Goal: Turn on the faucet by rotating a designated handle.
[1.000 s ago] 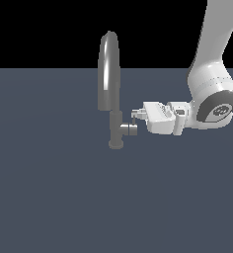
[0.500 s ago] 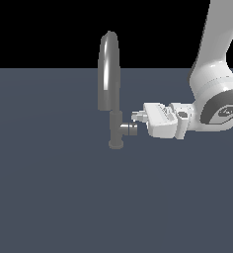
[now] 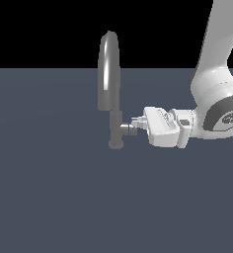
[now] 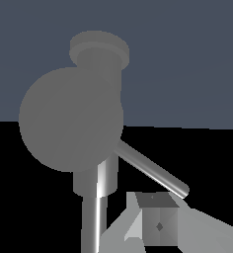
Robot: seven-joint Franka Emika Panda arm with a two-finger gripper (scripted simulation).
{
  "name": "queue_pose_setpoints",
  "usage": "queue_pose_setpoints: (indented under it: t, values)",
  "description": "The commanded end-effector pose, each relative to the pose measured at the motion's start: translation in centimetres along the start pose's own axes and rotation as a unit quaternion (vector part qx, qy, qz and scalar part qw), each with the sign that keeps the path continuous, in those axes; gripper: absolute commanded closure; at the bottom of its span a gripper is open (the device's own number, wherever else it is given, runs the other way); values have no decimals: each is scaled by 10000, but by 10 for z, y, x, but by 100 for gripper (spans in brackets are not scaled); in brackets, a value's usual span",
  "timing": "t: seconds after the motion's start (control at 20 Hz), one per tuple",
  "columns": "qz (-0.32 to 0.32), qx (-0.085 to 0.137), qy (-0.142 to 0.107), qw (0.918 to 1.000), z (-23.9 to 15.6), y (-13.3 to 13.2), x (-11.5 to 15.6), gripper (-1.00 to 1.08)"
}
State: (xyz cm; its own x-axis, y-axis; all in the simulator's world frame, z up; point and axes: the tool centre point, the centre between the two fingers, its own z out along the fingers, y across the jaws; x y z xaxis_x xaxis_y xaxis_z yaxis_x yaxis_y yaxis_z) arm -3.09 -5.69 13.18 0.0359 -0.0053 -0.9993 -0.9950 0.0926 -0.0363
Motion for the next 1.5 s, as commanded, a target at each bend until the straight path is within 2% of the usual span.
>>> queue_pose_setpoints:
  t: [0.0, 0.1, 0.15, 0.55, 0.6, 0.65, 1.2, 1.25, 1.3, 1.45]
  values:
    - [143, -1, -5, 9999, 0, 16, 23, 108]
    - [162, -4, -8, 9999, 0, 21, 29, 108]
    - [-1, -9, -14, 10000, 0, 8, 10, 108]
    - [159, -6, -10, 9999, 0, 22, 60, 108]
    - [159, -6, -10, 9999, 0, 22, 60, 108]
    - [-14, -21, -35, 10000, 0, 12, 39, 108]
    - [160, -7, -12, 9999, 0, 9, 89, 108]
    - [160, -7, -12, 9999, 0, 9, 89, 108]
    - [-74, -58, -97, 9999, -2, 0, 57, 108]
    - [-23, -47, -79, 10000, -1, -4, 68, 108]
